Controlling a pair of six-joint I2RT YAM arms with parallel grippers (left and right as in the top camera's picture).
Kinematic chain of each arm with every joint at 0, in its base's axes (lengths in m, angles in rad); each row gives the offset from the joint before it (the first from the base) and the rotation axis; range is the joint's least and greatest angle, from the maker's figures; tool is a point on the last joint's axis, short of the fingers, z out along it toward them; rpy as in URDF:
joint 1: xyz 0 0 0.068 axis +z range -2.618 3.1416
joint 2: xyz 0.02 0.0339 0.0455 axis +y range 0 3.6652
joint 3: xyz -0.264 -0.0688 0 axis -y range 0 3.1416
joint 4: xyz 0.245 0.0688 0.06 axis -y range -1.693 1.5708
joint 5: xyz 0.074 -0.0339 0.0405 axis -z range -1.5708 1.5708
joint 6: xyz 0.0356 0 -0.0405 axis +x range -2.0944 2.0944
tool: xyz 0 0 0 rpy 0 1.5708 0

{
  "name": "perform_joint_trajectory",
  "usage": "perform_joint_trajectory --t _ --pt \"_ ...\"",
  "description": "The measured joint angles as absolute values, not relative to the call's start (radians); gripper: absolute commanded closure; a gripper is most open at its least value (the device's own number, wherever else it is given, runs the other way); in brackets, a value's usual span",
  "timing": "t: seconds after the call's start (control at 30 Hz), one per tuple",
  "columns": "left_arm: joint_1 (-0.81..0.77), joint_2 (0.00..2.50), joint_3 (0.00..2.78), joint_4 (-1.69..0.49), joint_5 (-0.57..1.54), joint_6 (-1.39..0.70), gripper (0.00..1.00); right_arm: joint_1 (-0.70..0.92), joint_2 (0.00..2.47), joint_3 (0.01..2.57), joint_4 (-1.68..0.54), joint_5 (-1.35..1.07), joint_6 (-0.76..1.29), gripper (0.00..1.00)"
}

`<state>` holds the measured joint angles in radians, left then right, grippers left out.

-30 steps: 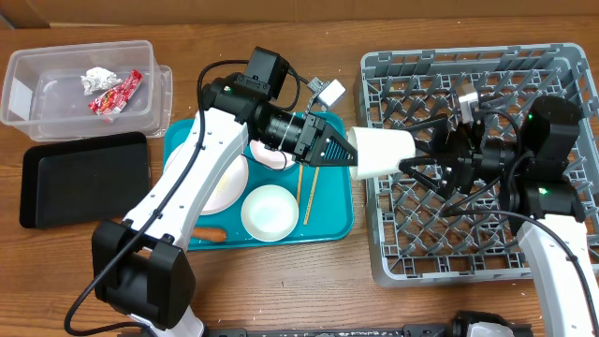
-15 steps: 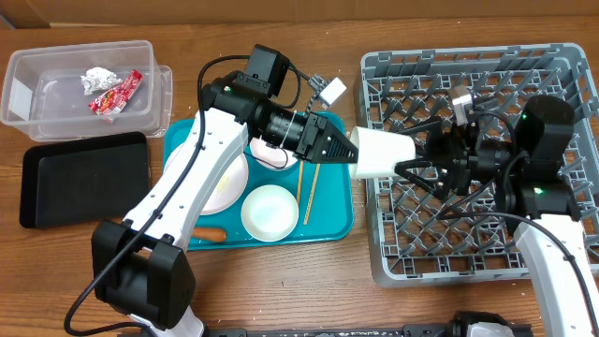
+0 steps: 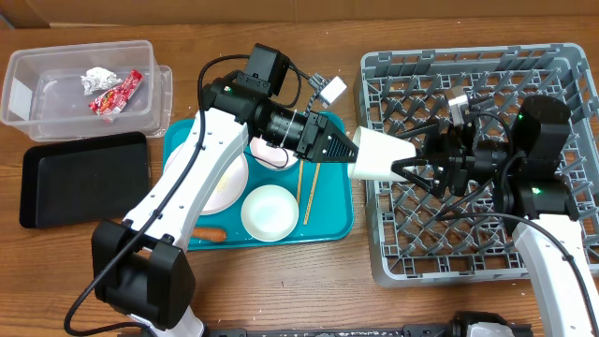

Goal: Sort waste into correct bins and load items into the dishwasher
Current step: 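Grasp the cup with the right gripper and release the left gripper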

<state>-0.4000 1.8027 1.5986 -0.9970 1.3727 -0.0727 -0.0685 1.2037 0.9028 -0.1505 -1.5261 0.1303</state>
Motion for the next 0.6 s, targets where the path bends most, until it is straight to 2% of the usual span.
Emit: perform_joint_trajectory --t 0.6 --pt "-0.4 1.803 1.599 -0.994 1.361 -0.076 0.96 -0.062 1.204 0.903 -0.238 -1.506 0.13 0.25"
